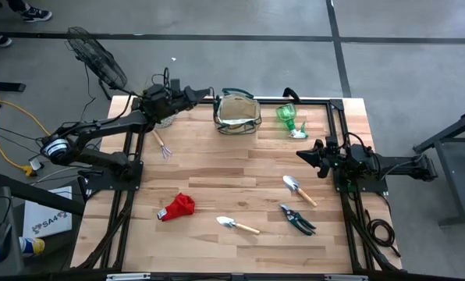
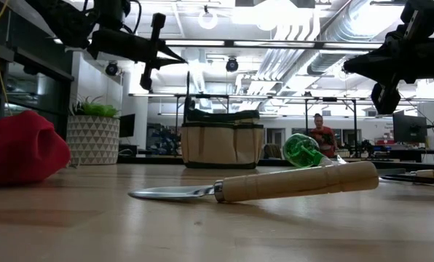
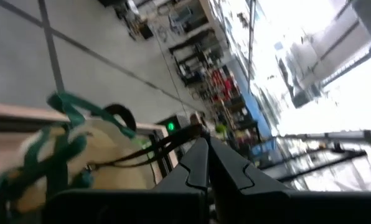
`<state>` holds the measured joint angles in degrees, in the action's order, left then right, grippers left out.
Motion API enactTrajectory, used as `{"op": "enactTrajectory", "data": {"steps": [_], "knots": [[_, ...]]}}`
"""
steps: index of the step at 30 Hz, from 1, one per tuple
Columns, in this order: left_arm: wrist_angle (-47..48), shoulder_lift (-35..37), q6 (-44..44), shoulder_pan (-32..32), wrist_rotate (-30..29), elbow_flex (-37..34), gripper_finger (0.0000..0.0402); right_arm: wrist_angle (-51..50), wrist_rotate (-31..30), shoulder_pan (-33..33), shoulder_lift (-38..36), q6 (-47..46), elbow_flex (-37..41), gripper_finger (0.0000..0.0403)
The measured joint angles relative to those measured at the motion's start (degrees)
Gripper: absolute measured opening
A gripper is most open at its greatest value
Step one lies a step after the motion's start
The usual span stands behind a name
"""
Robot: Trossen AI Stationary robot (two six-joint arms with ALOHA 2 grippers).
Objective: Pick & Place Garden tools in Gardening bag
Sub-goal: Put the top shear scissors into the gardening bag
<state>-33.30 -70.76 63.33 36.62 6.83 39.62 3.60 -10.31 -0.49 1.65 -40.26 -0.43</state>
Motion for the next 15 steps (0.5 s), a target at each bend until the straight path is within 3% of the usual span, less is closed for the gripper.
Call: {"op": "enactTrajectory", "data": {"steps": [10,15], "knots": [[6.53,0.0,-7.63,-0.66,-4.45,0.02,0.0,0.0,-0.02,0.0,0.02,-0.01,0.0,0.0002],[6.83,0.0,-8.28,-1.35,-1.75,0.04,0.0,0.0,-0.01,-0.01,0.02,-0.01,0.01,0.0002]]}}
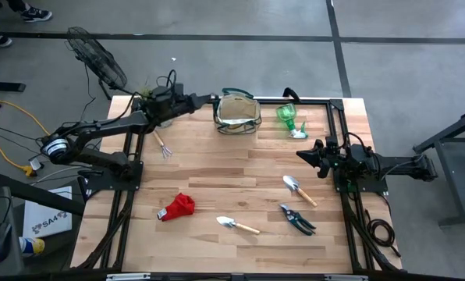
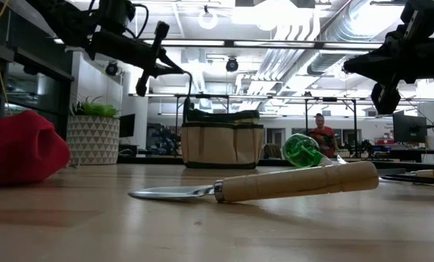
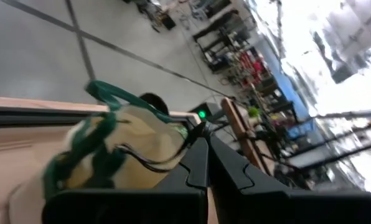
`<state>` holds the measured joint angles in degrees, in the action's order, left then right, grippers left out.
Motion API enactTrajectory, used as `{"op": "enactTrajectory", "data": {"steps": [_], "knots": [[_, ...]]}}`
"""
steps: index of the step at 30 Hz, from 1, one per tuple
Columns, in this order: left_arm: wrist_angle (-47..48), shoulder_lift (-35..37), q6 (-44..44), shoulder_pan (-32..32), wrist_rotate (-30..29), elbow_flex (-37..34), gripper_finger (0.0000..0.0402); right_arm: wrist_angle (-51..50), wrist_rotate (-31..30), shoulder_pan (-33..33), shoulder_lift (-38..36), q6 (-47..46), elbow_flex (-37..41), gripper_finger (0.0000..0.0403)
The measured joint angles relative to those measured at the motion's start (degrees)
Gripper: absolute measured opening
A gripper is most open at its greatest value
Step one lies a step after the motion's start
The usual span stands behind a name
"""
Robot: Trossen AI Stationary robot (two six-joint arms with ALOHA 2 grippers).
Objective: Pick & Place Garden tools in Gardening bag
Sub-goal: Put the top shear scissors into the gardening bag, then put the shear scissors into the gardening bag
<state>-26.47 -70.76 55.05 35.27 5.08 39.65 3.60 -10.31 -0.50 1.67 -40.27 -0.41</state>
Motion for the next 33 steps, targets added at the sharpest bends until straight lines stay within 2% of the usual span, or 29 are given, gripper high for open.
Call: {"op": "enactTrajectory", "data": {"steps": [6,11,15,25,30,33], "knots": [[0.47,0.0,-2.34,-0.4,-0.86,0.01,0.0,0.0,-0.02,0.0,0.0,0.01,-0.01,0.0002],[0.87,0.0,-4.81,-0.47,1.03,0.01,0.001,0.0,-0.02,0.01,0.01,0.02,-0.01,0.0002],[0.97,0.0,-7.09,-0.38,1.64,0.01,0.0042,0.0,-0.01,0.0,-0.01,0.01,0.01,0.0002],[1.41,0.0,-8.86,0.37,2.05,0.02,0.0156,0.0,-0.01,0.0,-0.01,0.01,-0.01,0.0002],[1.39,0.12,-11.64,2.4,3.82,0.03,0.0185,0.0,-0.02,0.01,-0.02,0.02,0.01,0.0002],[0.43,0.13,-14.28,3.13,6.86,0.03,0.0193,0.0,-0.01,-0.01,0.01,0.01,0.0,0.0003]]}}
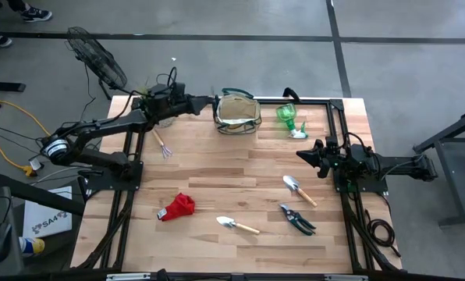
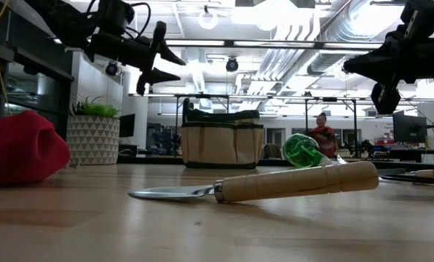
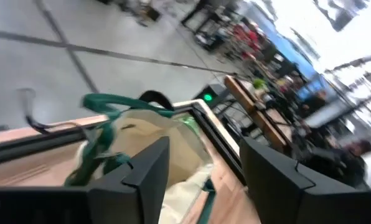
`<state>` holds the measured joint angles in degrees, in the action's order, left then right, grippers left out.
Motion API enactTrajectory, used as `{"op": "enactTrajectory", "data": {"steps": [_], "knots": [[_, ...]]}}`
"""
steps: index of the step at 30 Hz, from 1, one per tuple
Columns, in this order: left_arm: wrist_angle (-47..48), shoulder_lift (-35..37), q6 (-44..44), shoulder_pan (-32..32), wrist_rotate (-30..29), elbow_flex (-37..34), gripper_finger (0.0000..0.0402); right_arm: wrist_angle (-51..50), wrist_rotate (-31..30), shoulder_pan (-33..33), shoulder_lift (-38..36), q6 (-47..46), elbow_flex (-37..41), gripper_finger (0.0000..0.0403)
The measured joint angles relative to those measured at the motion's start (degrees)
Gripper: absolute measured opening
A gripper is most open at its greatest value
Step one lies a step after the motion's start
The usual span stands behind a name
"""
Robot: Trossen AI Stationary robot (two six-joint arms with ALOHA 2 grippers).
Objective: Pick & Place Garden tools in Gardening bag
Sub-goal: Put the shear scissors into the gardening bag
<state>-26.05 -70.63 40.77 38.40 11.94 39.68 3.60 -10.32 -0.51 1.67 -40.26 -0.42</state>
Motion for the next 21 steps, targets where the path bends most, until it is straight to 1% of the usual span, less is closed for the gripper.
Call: {"op": "enactTrajectory", "data": {"steps": [5,14,17,21], "knots": [[-1.13,0.0,-6.06,0.26,8.25,0.02,0.0193,0.0,-0.01,0.02,-0.02,-0.01,-0.01,0.0003],[-1.35,0.08,-21.91,0.21,25.53,-0.46,0.0193,0.0,-0.01,0.02,0.0,0.0,0.0,0.0003],[-2.51,1.44,-24.09,0.19,27.63,-4.1,0.0193,0.0,0.01,0.0,0.0,0.01,0.01,0.0003],[-3.85,5.29,-24.45,0.19,26.79,-11.02,0.0193,0.0,0.0,0.0,-0.01,-0.01,0.01,0.0003]]}}
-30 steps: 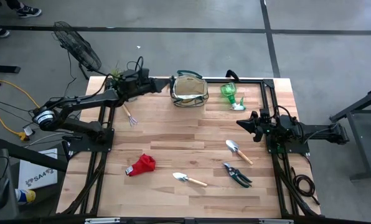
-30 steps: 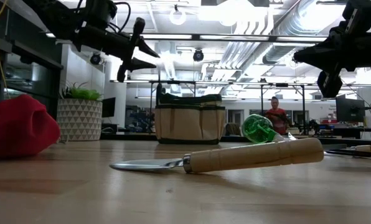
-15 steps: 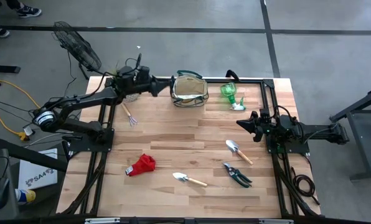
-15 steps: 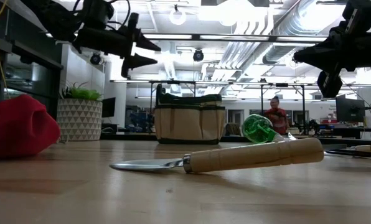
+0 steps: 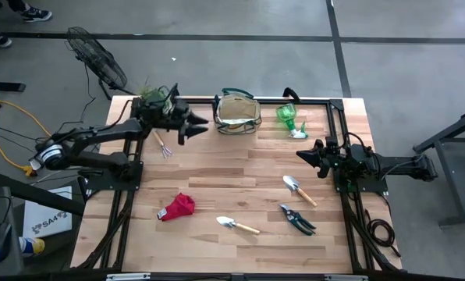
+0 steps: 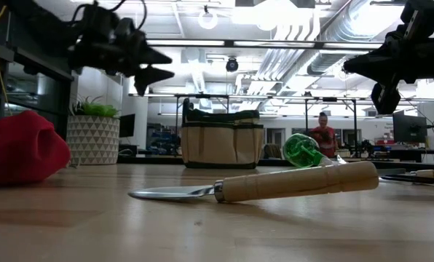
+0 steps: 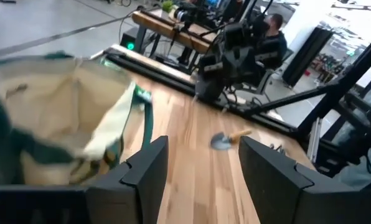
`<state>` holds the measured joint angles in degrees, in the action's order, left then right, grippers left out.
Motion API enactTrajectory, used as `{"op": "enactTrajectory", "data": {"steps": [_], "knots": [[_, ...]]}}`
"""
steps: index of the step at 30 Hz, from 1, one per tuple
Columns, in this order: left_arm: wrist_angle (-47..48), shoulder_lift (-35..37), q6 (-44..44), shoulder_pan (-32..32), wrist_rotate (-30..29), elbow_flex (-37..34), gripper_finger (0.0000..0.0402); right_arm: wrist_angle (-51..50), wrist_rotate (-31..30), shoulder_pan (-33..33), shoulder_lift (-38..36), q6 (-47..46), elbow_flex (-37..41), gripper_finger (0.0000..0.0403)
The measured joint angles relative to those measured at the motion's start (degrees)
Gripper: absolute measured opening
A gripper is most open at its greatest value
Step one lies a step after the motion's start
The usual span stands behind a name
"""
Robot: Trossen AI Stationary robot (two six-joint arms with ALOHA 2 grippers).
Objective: Pick & Place Garden tools in Gardening bag
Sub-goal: Put the shear scissors into the gardening bag
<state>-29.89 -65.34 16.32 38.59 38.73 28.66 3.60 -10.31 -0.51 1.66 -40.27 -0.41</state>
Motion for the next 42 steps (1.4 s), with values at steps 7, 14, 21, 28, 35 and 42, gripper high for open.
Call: {"op": "enactTrajectory", "data": {"steps": [7,14,21,28,35,42], "knots": [[-0.04,8.51,-0.01,0.0,1.47,-8.64,0.0193,0.0,0.01,0.0,0.01,0.0,0.0,0.0003],[-0.02,18.92,1.51,-1.56,-0.32,-16.51,0.0193,0.0,-0.01,0.0,-0.01,0.0,-0.02,0.0002],[-0.06,26.72,1.75,-12.75,-10.61,-21.38,0.0193,0.0,-0.01,0.0,0.01,0.02,0.0,0.0002],[0.05,30.35,-1.08,-21.31,-20.98,-25.97,0.0193,0.0,0.0,0.01,0.01,0.01,0.0,0.0002],[0.12,33.34,-1.07,-24.35,-24.87,-26.64,0.0193,0.0,0.0,0.01,0.01,0.01,0.0,0.0002],[5.27,35.45,1.18,-25.49,-27.35,-26.64,0.0193,0.0,0.01,0.02,0.01,0.02,-0.01,0.0002]]}}
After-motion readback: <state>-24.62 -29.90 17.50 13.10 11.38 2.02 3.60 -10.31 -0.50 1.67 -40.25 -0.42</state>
